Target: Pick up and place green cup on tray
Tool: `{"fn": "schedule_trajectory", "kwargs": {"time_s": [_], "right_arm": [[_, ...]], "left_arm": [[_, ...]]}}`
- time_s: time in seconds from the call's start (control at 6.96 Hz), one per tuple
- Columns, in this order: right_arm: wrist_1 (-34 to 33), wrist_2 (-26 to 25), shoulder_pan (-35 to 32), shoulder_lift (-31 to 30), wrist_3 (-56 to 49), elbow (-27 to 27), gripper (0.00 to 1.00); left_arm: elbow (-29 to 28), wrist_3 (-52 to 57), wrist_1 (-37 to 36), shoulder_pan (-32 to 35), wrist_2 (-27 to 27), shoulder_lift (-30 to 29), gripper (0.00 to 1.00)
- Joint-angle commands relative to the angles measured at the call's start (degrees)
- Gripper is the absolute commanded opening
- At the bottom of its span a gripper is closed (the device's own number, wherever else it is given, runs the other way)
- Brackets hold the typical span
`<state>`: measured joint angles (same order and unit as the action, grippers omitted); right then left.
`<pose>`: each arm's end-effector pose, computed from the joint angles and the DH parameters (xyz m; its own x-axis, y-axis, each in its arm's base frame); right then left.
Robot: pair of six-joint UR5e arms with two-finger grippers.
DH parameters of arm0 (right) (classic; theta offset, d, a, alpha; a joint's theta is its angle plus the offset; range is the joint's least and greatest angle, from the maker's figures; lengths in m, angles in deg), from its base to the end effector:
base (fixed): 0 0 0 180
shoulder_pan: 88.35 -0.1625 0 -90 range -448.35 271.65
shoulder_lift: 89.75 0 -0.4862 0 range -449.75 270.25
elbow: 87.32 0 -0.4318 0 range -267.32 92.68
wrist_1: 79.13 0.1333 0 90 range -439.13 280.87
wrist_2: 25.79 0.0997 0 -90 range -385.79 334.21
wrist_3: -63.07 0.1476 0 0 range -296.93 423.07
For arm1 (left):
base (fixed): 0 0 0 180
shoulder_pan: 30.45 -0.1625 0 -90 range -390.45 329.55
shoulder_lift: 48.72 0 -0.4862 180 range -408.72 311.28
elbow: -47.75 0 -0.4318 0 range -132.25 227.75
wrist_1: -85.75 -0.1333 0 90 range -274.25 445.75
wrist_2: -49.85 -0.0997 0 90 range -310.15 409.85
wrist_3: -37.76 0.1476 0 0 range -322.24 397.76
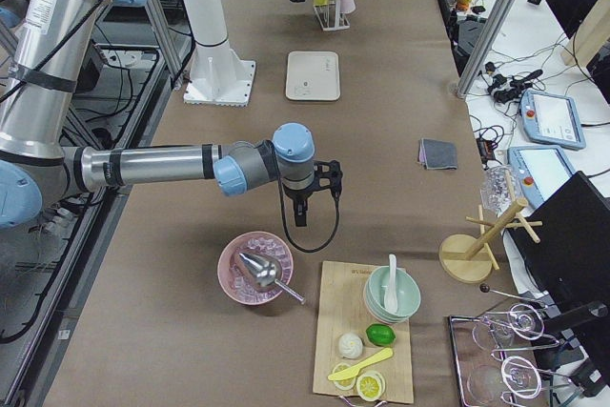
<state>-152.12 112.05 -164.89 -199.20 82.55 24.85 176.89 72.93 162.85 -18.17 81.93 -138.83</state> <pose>-0.0691 -0.3914 0.6601 0.6336 -0.0715 0.7704 0.0083 0.9963 0.0856 0.3940 -0.3502 0.4015 -0.1116 0.4686 0.8763 -0.9925 -0.0970 -0.0745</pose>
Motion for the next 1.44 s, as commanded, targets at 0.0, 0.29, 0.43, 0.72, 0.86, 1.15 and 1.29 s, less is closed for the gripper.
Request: {"fn": "schedule_trajectory", "kwargs": {"time_s": [0.0, 0.29, 0.43, 0.72, 0.86, 1.15, 1.29], "right_arm": [[-0.40, 2.43, -3.95, -0.49, -0.85, -4.47, 0.99], [-0.49, 2.26, -6.06, -1.46, -2.68, -7.12, 0.99], [-1.10, 1.92, -8.51, -1.46, -5.13, -7.31, 0.99], [-9.05, -0.88, -12.20, -1.20, -13.08, -7.22, 0.99], [-15.72, -2.03, -15.36, -0.85, -18.98, -6.96, 0.99], [-20.77, -2.74, -14.94, -0.41, -19.13, -6.17, 0.99], [-25.32, -5.09, -14.86, 0.12, -19.13, -4.34, 0.99]], "left_arm": [[-3.70, -0.11, 12.76, -0.15, 0.09, -3.91, 0.73], [-7.75, -0.28, 28.92, -0.50, 0.18, -3.84, 0.70], [-8.20, -2.28, 33.43, -1.72, 0.18, -3.84, 0.68], [-9.60, -11.83, 41.08, -2.78, 2.54, -3.93, 0.67], [-11.96, -17.54, 46.08, -3.83, 2.64, -4.10, 0.67], [-14.70, -22.67, 54.52, -4.28, 4.47, -6.11, 0.66], [-16.10, -26.44, 58.83, -4.28, 6.14, -7.08, 0.66]]}}
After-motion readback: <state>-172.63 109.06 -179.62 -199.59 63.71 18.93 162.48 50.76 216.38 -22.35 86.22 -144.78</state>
